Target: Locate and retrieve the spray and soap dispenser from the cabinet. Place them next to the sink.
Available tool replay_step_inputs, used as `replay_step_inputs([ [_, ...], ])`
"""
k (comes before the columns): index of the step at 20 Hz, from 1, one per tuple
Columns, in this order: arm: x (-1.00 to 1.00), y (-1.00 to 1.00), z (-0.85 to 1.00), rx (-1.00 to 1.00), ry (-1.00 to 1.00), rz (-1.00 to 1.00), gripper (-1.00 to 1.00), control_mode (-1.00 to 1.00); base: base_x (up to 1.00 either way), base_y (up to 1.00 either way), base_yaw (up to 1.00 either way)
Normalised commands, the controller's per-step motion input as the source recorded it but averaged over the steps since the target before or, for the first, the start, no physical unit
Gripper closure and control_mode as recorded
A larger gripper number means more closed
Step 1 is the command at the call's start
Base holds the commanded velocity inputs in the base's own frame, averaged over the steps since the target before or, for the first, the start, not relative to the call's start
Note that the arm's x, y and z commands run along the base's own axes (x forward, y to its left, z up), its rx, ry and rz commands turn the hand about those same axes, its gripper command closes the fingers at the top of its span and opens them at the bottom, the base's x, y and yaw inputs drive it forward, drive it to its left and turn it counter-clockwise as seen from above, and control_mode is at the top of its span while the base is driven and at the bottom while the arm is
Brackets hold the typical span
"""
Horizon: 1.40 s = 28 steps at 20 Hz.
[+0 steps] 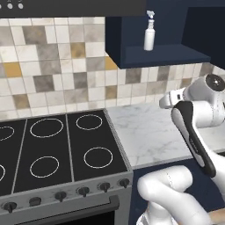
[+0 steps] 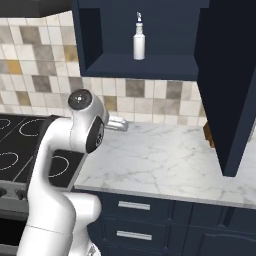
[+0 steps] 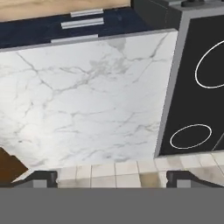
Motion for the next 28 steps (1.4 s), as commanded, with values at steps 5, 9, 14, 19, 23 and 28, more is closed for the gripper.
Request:
replay_step_inputs([
  [5,0.13,-0.07,0.47,-0.14,-0.27,-0.14,-1.00,-1.00,0.00,0.00,0.00],
  [9,0.08,0.00,0.66,-0.11,-0.20,-0.24,-1.00,-1.00,0.00,0.00,0.00],
  [14,0.04,-0.05,0.70,-0.02,-0.05,-0.13,-1.00,-1.00,0.00,0.00,0.00],
  [19,-0.08,-0.11,0.61,0.00,0.00,0.02,-1.00,-1.00,0.00,0.00,0.00],
  [23,-0.25,-0.04,0.50,0.00,-0.02,0.09,-1.00,-1.00,0.00,0.00,0.00],
  [28,0.08,0.00,0.34,0.02,-0.07,0.22,-1.00,-1.00,0.00,0.00,0.00],
])
